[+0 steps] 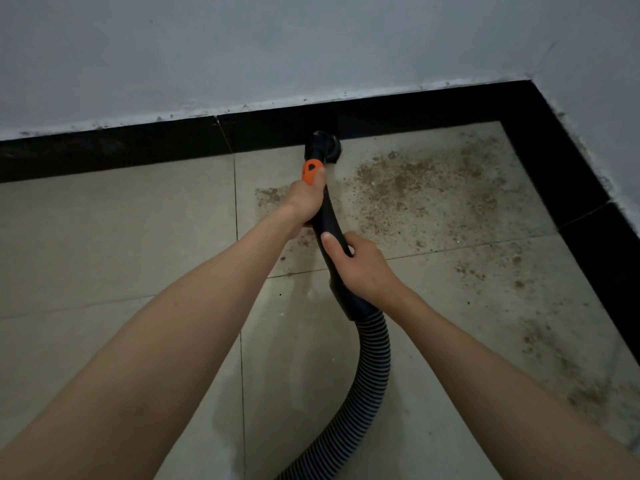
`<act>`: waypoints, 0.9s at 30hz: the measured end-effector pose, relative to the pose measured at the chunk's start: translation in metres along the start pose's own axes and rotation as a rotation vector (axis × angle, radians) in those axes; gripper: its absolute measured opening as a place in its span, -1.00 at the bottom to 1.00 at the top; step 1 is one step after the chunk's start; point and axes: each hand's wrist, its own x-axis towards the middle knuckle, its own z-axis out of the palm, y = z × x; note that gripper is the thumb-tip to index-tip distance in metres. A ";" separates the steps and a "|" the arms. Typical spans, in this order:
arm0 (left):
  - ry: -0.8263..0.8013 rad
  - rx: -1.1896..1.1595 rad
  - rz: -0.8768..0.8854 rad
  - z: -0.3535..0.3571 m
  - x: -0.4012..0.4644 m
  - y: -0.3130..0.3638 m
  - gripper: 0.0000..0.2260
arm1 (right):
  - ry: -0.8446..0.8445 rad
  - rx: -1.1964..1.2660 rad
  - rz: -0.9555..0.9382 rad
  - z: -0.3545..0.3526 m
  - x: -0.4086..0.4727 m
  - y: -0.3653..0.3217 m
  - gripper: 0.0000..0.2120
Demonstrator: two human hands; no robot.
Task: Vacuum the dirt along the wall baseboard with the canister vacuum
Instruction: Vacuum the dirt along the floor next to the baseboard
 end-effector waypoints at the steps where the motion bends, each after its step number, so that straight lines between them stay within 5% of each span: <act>1: 0.006 -0.008 0.000 -0.004 0.001 -0.002 -0.53 | -0.006 -0.005 -0.010 0.002 0.001 -0.002 -0.62; 14: 0.176 -0.269 -0.115 -0.081 -0.031 -0.053 -0.59 | -0.266 -0.147 -0.116 0.046 -0.014 -0.046 -0.65; 27: 0.178 -0.271 -0.145 -0.073 -0.075 -0.082 -0.50 | -0.279 -0.231 -0.096 0.045 -0.062 -0.032 -0.50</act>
